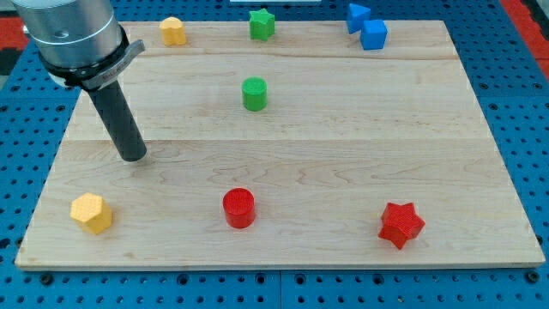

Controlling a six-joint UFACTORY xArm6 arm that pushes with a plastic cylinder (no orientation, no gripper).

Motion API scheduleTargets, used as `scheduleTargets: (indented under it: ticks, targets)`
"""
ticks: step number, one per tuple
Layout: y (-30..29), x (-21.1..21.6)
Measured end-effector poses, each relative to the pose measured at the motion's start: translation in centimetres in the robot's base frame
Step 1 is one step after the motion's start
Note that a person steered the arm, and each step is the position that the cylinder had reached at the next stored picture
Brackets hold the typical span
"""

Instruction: Move the arm towards the top corner of the board

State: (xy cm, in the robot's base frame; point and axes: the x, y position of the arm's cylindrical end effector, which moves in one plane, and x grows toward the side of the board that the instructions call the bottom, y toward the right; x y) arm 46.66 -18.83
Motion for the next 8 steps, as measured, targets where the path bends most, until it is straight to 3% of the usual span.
scheduleTargets:
  ticks: [4, 6, 8]
  targets:
    - [1.2, -0.2]
    - [15.7, -2.6]
    - [33.5, -9.6]
